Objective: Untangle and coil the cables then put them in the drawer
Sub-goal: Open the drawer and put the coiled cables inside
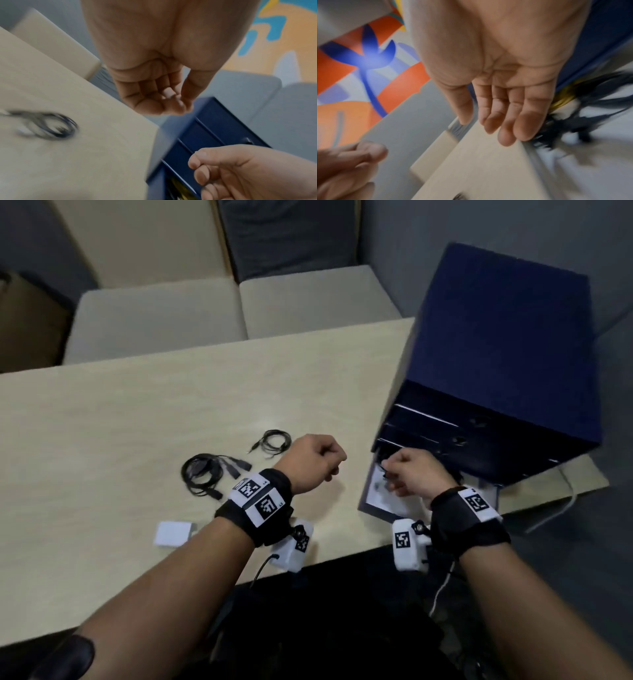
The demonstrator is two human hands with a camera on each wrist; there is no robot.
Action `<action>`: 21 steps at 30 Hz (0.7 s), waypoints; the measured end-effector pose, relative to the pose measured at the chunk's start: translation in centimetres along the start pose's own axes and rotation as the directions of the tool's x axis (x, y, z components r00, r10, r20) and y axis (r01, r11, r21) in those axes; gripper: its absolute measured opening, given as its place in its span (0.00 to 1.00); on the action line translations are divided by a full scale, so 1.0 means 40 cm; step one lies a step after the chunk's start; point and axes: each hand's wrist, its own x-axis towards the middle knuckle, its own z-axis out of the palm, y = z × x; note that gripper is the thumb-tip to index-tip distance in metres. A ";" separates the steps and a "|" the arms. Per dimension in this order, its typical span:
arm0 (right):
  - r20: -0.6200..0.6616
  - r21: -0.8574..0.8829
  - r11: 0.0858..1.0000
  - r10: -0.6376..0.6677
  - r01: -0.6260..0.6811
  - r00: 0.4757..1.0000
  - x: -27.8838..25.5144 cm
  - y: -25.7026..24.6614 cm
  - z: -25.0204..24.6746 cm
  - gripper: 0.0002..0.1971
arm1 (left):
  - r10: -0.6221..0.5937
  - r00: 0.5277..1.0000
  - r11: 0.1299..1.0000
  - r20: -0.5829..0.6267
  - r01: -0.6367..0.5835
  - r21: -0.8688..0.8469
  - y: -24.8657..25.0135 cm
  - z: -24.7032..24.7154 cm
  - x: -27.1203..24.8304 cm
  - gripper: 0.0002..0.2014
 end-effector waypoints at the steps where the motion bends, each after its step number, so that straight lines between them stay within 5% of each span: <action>1: 0.030 -0.010 1.000 -0.028 0.028 0.999 -0.002 -0.028 0.039 0.05 | -0.001 0.999 1.000 -0.048 0.001 -0.006 -0.014 -0.042 -0.020 0.06; 6: 0.201 -0.096 0.984 -0.125 0.147 0.972 -0.014 -0.143 0.284 0.04 | -0.086 0.959 0.996 -0.269 0.072 -0.061 -0.162 -0.263 -0.136 0.07; 11: 0.366 -0.253 0.931 -0.158 0.262 0.917 -0.037 -0.172 0.497 0.04 | -0.212 0.915 0.975 -0.344 0.224 -0.005 -0.359 -0.389 -0.216 0.06; 14: 0.438 -0.420 0.854 -0.107 0.308 0.893 -0.029 -0.149 0.604 0.09 | -0.287 0.908 0.938 -0.304 0.330 0.102 -0.462 -0.416 -0.246 0.08; 18: 0.407 -0.662 0.672 -0.050 0.332 0.912 -0.015 -0.104 0.695 0.24 | -0.377 0.914 0.847 -0.147 0.405 0.344 -0.559 -0.406 -0.260 0.35; 21: 0.367 -0.736 0.602 -0.030 0.310 0.930 -0.013 -0.079 0.740 0.29 | -0.403 0.912 0.806 -0.070 0.391 0.444 -0.597 -0.380 -0.258 0.41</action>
